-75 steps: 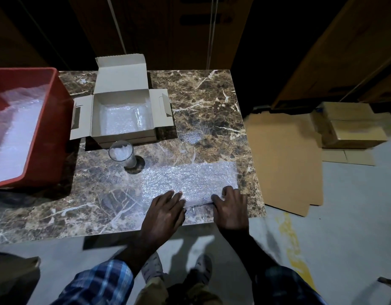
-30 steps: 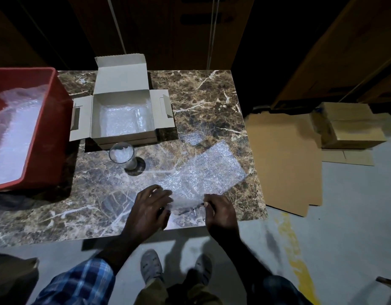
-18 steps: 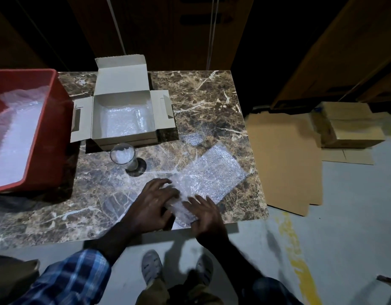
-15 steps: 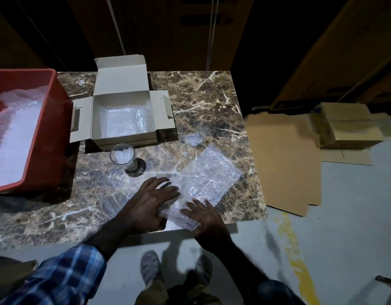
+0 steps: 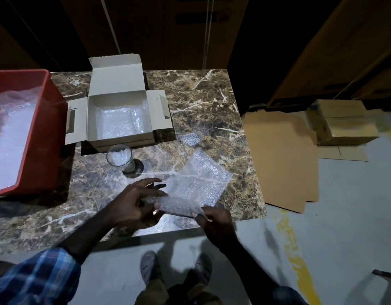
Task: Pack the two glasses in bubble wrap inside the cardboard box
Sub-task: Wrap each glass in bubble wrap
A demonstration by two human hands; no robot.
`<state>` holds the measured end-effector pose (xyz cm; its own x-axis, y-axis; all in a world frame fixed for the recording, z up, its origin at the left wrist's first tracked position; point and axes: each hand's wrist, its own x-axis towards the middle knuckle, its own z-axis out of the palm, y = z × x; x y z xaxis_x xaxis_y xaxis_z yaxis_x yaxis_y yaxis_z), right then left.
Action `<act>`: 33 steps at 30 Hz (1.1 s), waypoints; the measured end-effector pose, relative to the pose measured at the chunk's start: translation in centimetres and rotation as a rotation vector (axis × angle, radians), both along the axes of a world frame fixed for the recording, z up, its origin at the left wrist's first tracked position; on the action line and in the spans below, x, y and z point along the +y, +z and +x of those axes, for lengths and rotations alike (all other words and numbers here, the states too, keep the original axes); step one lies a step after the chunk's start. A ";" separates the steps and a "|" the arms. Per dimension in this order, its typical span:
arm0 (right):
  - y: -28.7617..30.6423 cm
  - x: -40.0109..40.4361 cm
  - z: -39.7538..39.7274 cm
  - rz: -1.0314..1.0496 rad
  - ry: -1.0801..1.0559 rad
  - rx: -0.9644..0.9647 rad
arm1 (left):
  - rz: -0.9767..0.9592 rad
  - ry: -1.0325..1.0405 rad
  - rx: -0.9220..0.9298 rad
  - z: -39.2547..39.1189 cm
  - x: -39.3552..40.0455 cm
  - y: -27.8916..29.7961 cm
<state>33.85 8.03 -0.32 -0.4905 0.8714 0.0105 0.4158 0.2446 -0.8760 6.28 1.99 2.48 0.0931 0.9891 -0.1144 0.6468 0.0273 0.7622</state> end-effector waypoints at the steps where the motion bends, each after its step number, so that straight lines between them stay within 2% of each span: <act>1: 0.2 0.1 0.0 -0.091 -0.028 -0.002 | -0.039 0.028 -0.046 0.1 0.2 0.1; 5: 2.0 0.5 -0.2 -0.463 -0.141 0.189 | -0.114 0.157 -0.321 1.9 1.8 0.7; 8: 2.4 1.1 0.2 -0.542 -0.232 0.222 | -0.158 0.321 -0.476 3.7 3.6 0.3; 10: 2.4 1.7 0.1 -0.601 -0.303 0.218 | -0.188 0.386 -0.516 4.7 4.9 -0.2; 13: 2.0 2.7 0.3 -0.662 -0.422 0.183 | -0.169 0.410 -0.435 5.8 6.8 -1.2; 18: 0.9 3.4 0.4 -0.616 -0.584 0.078 | -0.058 0.358 -0.111 7.2 8.9 -2.4; 23: 1.2 4.1 -0.1 -0.452 -0.551 -0.155 | -0.028 0.331 0.035 8.2 10.3 -2.9; 33: 1.5 5.3 -1.3 -0.332 -0.587 -0.474 | 0.041 0.344 0.248 8.8 11.1 -2.7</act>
<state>32.56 13.31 1.22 0.1582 0.9088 -0.3860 0.7390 -0.3682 -0.5642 15.05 13.10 -0.20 -0.2682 0.9620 -0.0513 0.7696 0.2460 0.5893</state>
